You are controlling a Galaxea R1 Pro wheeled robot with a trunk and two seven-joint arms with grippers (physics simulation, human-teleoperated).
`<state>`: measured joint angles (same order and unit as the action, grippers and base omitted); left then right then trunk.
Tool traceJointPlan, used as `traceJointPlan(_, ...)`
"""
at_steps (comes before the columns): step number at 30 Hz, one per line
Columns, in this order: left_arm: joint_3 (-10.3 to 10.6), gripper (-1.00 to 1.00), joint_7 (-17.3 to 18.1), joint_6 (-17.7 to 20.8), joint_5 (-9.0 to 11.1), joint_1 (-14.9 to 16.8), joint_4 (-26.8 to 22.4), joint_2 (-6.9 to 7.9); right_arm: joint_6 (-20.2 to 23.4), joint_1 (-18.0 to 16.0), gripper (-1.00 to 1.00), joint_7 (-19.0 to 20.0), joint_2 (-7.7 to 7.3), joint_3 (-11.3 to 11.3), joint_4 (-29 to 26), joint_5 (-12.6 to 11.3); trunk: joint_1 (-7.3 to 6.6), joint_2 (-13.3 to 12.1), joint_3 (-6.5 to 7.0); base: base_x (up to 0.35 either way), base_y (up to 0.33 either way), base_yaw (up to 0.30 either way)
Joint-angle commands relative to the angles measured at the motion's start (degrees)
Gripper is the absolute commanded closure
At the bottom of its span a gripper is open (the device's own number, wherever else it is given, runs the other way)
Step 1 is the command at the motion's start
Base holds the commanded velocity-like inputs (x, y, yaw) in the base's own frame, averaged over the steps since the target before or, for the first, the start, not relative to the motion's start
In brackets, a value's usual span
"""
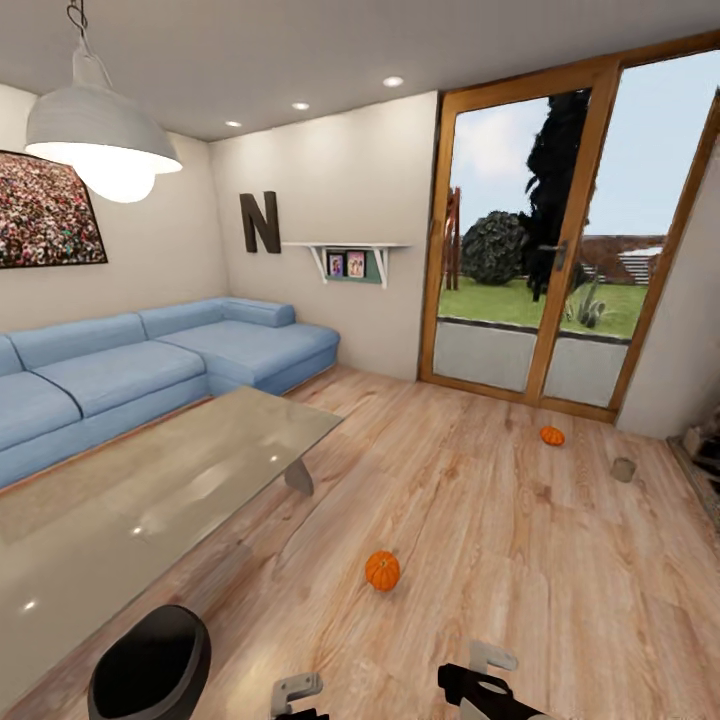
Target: Place each of the two pumpkins and all three candles from the living room inside a cabinet in the living room (use any cabinet), then make sure every cabinet is closed, and position the cauldron so it is next to a table in the living room.
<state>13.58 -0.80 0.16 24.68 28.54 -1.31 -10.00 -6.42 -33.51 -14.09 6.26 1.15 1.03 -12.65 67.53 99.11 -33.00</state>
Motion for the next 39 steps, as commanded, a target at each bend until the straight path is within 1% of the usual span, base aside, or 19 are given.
traceJointPlan(1, 0.49, -1.00, -0.08, 0.02, 0.54, 0.02, -0.01, 0.00, -0.34, -0.06, -1.00, -0.06, 0.04, 0.14, 0.11, -0.46, -0.23, -0.39, 0.13, 0.000, 0.000, -0.230)
traceJointPlan(7, 0.49, -1.00, -0.08, 0.02, 0.54, 0.02, -0.01, 0.00, -0.33, -0.01, -1.00, -0.06, 0.07, 0.16, 0.11, -0.45, -1.55, -2.79, 1.20, -0.051, 0.000, -0.081)
traceJointPlan(17, 0.49, -1.00, -0.16, -0.04, 0.54, 0.05, -0.01, 0.00, -0.30, 0.20, -1.00, -0.06, 0.08, 0.16, 0.11, -0.45, -3.75, -6.80, 3.00, -0.274, 0.000, -0.037)
traceJointPlan(21, 0.49, -1.00, -0.17, -0.04, 0.54, 0.07, -0.02, 0.00, -0.34, 0.20, -1.00, -0.06, 0.07, 0.16, 0.11, -0.45, -4.63, -8.41, 3.76, -0.272, 0.000, -0.217)
traceJointPlan(25, 0.49, -1.00, -0.17, -0.06, 0.54, 0.09, -0.01, 0.00, -0.33, 0.20, -1.00, -0.06, 0.07, 0.16, 0.11, -0.45, -5.50, -10.01, 4.56, -0.124, 0.000, -0.250)
traceJointPlan(39, 0.49, -1.00, -0.17, -0.02, 0.53, 0.08, -0.01, 0.00, -0.34, 0.20, -1.00, -0.06, 0.01, 0.09, 0.11, -0.53, -8.58, -15.63, 7.43, -0.008, 0.000, -0.256)
